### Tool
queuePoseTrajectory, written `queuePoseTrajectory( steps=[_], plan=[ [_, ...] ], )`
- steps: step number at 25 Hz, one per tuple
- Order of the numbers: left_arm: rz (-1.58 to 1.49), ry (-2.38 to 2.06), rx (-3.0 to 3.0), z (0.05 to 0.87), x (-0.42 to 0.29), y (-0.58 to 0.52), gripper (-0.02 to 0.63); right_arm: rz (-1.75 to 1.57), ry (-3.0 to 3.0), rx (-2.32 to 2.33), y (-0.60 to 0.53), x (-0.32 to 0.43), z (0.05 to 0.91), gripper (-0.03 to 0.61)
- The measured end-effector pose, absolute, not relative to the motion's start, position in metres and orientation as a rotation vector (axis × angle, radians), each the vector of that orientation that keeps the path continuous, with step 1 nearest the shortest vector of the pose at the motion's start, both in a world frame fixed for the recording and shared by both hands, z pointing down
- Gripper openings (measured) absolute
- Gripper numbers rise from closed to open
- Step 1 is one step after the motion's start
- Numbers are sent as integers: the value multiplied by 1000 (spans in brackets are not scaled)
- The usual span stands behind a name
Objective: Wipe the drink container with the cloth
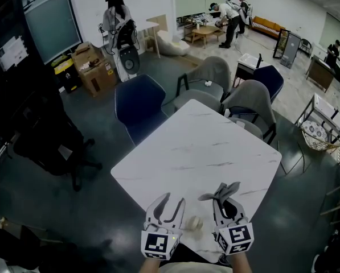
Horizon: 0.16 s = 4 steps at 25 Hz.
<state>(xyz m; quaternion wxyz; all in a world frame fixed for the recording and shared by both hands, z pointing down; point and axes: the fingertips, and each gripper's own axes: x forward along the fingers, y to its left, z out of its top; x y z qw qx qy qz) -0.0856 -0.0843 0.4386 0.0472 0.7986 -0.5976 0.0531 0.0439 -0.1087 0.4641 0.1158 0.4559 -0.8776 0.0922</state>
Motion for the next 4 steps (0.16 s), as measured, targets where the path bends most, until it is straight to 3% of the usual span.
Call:
queuePoseTrajectory(
  steps=[4],
  plan=[
    [125,-1799,2417,433,-83,-84,179,284,-2565,1341,-110,47,465,46]
  ],
)
